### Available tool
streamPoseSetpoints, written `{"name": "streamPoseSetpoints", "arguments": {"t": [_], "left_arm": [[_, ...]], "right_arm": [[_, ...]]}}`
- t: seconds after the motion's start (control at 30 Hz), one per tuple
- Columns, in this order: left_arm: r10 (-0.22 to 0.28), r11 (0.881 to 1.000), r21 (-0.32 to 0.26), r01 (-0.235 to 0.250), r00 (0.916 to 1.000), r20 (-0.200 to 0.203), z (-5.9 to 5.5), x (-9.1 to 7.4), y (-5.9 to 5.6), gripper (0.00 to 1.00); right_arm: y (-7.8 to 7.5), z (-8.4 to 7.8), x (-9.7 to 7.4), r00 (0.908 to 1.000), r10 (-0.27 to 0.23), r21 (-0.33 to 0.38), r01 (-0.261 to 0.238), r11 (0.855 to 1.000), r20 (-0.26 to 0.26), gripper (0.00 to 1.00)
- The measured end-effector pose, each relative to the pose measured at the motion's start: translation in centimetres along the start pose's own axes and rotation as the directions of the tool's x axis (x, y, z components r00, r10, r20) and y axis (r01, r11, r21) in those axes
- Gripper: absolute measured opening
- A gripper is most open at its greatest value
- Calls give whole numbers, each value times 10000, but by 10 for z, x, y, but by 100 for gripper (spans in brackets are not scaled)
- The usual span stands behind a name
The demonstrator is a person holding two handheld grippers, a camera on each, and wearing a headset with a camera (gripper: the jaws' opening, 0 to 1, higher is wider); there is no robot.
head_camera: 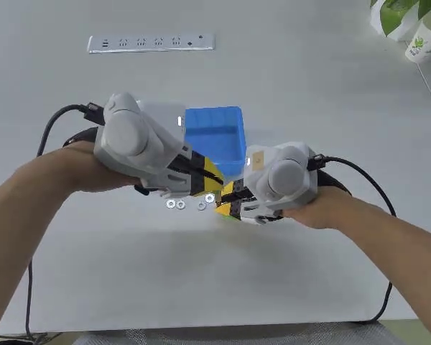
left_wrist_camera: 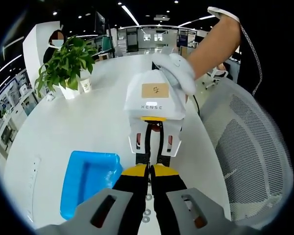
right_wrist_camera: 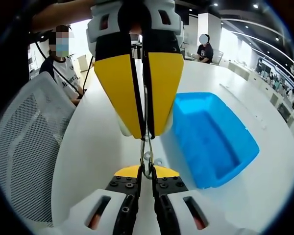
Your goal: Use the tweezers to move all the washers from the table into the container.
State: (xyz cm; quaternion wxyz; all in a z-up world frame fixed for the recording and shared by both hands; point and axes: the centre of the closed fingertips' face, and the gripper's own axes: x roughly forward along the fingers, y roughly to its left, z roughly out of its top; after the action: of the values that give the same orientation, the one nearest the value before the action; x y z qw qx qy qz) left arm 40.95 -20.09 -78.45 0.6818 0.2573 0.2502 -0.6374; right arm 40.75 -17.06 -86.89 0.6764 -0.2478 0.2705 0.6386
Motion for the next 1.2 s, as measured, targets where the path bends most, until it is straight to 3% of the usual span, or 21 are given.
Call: {"name": "streamPoseSetpoints", "arguments": {"t": [0.63,1.2], "left_arm": [[133,9998,146,-133,9999,51,15,-20,-2,5],[500,9980,370,-508,9985,222,33,-40,11,5]], "right_arm": [[2,21,-15,9995,-189,-320,197,9993,261,10],[-14,43,-30,9983,-456,-880,486,9949,362,10]]}}
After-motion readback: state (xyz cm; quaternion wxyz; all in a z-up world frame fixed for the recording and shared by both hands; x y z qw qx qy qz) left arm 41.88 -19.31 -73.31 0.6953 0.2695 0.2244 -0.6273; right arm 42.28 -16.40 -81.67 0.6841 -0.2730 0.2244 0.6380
